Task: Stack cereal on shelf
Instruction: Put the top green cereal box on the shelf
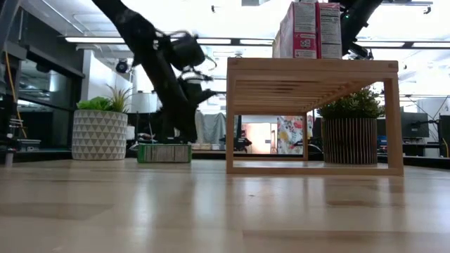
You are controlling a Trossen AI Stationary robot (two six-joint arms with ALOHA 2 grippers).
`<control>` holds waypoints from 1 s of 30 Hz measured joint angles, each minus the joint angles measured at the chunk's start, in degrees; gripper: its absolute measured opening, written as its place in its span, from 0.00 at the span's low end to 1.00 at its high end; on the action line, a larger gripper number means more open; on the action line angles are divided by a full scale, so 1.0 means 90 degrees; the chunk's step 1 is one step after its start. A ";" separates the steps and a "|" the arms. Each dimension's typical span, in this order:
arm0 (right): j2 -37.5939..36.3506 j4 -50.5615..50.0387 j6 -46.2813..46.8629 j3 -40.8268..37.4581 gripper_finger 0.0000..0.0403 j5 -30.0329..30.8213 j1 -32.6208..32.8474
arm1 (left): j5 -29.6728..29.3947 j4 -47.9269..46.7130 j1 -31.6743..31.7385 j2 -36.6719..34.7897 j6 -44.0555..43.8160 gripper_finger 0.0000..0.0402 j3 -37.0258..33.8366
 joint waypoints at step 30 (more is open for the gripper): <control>0.0000 -0.0078 -0.0265 0.0000 0.00 0.0010 -0.0001 | -0.1228 -0.0470 -0.0586 0.0286 -0.1638 0.00 -0.0002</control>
